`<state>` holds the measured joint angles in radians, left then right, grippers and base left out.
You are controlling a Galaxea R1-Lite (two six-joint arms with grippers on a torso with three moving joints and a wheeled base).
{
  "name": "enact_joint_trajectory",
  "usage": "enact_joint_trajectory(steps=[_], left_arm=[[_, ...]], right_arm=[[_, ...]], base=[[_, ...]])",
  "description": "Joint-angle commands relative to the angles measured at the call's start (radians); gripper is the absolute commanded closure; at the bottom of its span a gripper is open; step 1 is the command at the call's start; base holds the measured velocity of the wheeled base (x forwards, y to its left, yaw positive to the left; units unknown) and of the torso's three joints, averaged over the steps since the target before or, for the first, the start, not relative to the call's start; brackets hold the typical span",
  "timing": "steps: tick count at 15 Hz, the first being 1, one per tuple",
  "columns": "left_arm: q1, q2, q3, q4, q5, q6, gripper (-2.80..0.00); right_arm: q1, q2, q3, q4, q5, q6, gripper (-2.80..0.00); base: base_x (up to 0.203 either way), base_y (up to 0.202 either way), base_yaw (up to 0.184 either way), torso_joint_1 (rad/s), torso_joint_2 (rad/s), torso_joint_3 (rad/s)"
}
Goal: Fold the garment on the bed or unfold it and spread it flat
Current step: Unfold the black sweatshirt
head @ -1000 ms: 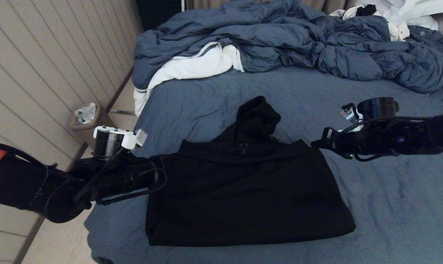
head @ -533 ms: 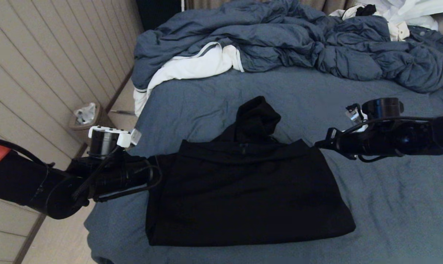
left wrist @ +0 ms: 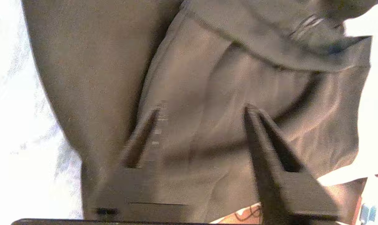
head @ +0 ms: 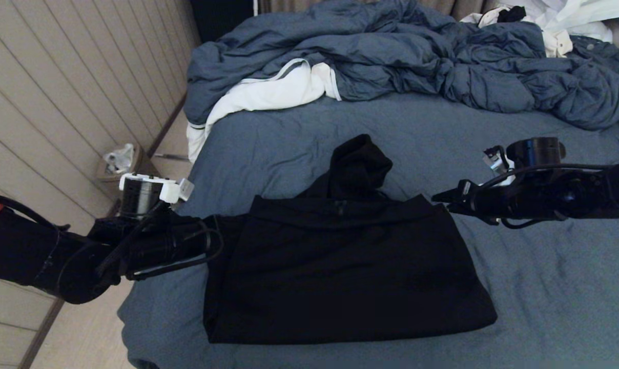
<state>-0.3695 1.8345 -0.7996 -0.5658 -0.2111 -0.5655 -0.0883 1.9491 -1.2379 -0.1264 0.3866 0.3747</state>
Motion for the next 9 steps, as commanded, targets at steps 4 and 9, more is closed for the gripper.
enact_joint_trajectory(steps=[4, 9], left_arm=[[0.027, 0.035, 0.007, -0.054, 0.005, -0.001, -2.80], [0.100, 0.034, 0.023, -0.072, 0.001, -0.010, -2.80]], right_arm=[[-0.004, -0.003, 0.005, -0.001, 0.003, 0.000, -2.80], [-0.015, 0.004, -0.004, -0.001, 0.005, 0.007, -2.80]], base=[[0.000, 0.000, 0.000, 0.000, 0.00, 0.000], [0.000, 0.000, 0.000, 0.000, 0.00, 0.000]])
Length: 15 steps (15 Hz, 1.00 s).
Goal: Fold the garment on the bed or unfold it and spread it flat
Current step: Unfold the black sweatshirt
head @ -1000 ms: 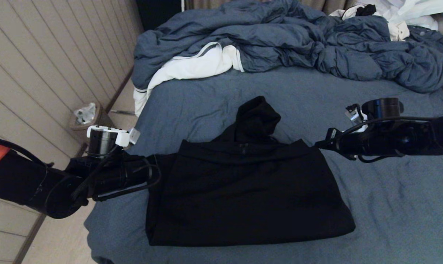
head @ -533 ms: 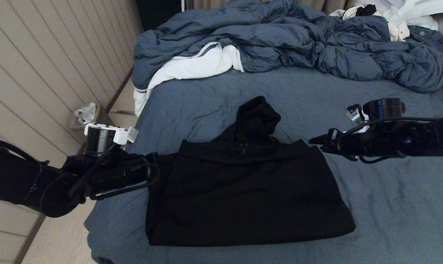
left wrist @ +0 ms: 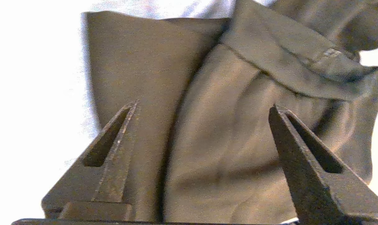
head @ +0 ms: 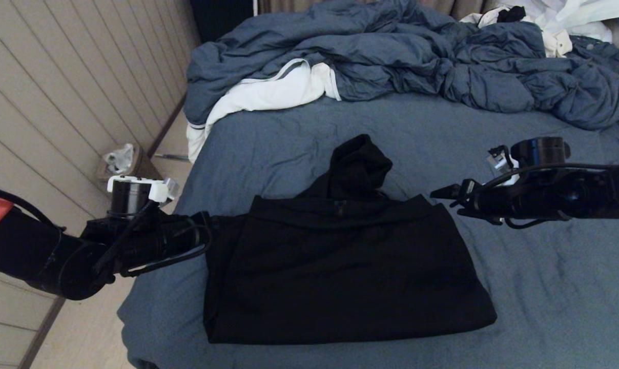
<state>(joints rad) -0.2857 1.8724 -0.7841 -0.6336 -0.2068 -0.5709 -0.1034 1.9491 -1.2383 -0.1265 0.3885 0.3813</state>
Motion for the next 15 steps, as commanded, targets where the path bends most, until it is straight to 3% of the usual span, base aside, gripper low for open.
enact_joint_trajectory(steps=[1, 10, 15], left_arm=[[0.016, -0.009, 0.012, -0.005, -0.003, -0.004, -2.80], [0.014, -0.001, 0.025, -0.008, -0.013, -0.006, -2.80], [0.014, -0.002, 0.031, -0.008, -0.014, -0.004, -2.80]], right_arm=[[0.006, 0.005, -0.008, -0.001, 0.003, 0.001, -2.80], [0.022, 0.126, -0.095, -0.084, 0.001, -0.015, -2.80], [0.113, 0.160, -0.159, -0.084, 0.000, -0.002, -2.80]], base=[[0.000, 0.000, 0.000, 0.000, 0.00, 0.000], [0.000, 0.000, 0.000, 0.000, 0.00, 0.000], [0.000, 0.000, 0.000, 0.000, 0.00, 0.000]])
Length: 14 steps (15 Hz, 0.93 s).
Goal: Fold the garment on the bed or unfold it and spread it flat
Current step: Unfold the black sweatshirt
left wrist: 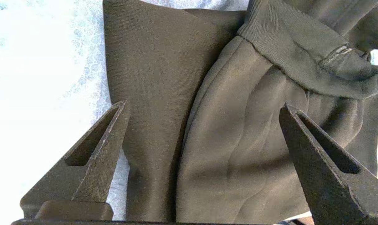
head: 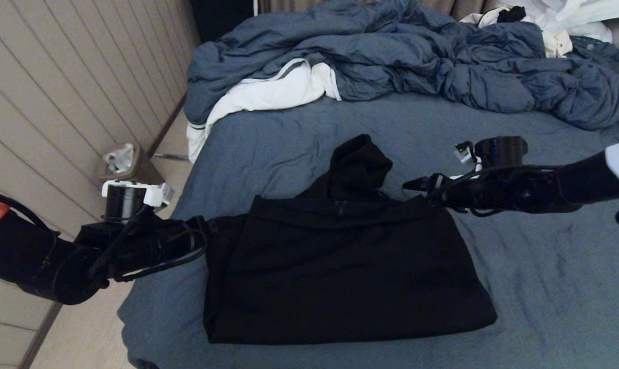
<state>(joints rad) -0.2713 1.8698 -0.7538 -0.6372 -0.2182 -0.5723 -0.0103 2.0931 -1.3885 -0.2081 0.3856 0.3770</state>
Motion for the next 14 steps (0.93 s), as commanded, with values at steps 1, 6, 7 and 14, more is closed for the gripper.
enact_joint_trajectory(steps=[1, 6, 7, 14], left_arm=[[0.000, 0.002, -0.001, -0.004, -0.001, -0.003, -2.80], [0.000, 0.006, 0.001, -0.004, -0.003, -0.003, -2.80], [0.000, 0.010, 0.001, -0.004, -0.003, -0.003, -2.80], [-0.028, 0.057, 0.003, -0.004, -0.006, -0.004, -2.80]], right_arm=[[0.036, 0.015, -0.008, -0.002, -0.002, 0.002, -2.80], [0.034, 0.044, -0.014, -0.004, -0.007, -0.010, -2.80], [0.030, 0.047, -0.020, -0.004, -0.007, -0.013, -2.80], [0.020, 0.048, -0.020, -0.002, -0.006, -0.043, -2.80]], base=[[0.000, 0.000, 0.000, 0.000, 0.00, 0.000], [0.000, 0.000, 0.000, 0.000, 0.00, 0.000], [0.000, 0.000, 0.000, 0.000, 0.00, 0.000], [0.000, 0.000, 0.000, 0.000, 0.00, 0.000]])
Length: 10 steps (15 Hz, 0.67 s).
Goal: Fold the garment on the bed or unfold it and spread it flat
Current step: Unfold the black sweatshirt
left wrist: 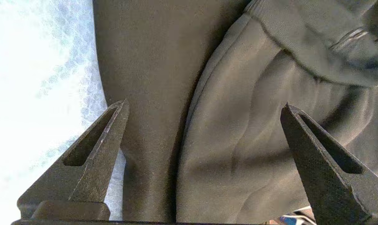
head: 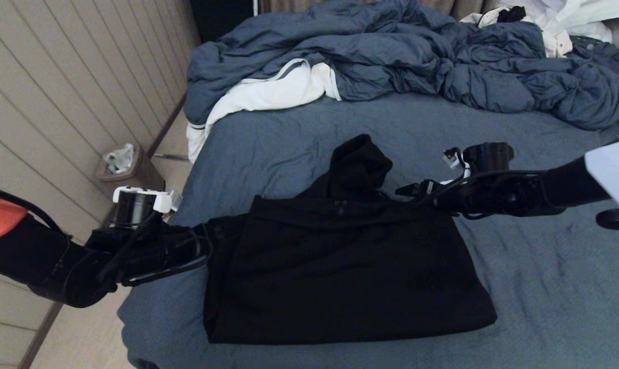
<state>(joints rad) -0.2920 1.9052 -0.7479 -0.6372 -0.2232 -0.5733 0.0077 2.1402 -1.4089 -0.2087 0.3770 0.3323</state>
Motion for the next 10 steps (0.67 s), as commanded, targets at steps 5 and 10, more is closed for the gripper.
enact_joint_trajectory(steps=[5, 10], left_arm=[[-0.070, 0.110, -0.097, -0.059, 0.011, 0.003, -2.80], [-0.104, 0.213, -0.161, -0.099, 0.015, 0.056, -2.80]], right_arm=[[0.005, -0.010, 0.008, -0.001, 0.003, 0.002, -2.80], [0.005, -0.016, 0.013, -0.001, 0.005, 0.002, -2.80]], base=[[0.000, 0.000, 0.000, 0.000, 0.00, 0.000], [0.000, 0.000, 0.000, 0.000, 0.00, 0.000]])
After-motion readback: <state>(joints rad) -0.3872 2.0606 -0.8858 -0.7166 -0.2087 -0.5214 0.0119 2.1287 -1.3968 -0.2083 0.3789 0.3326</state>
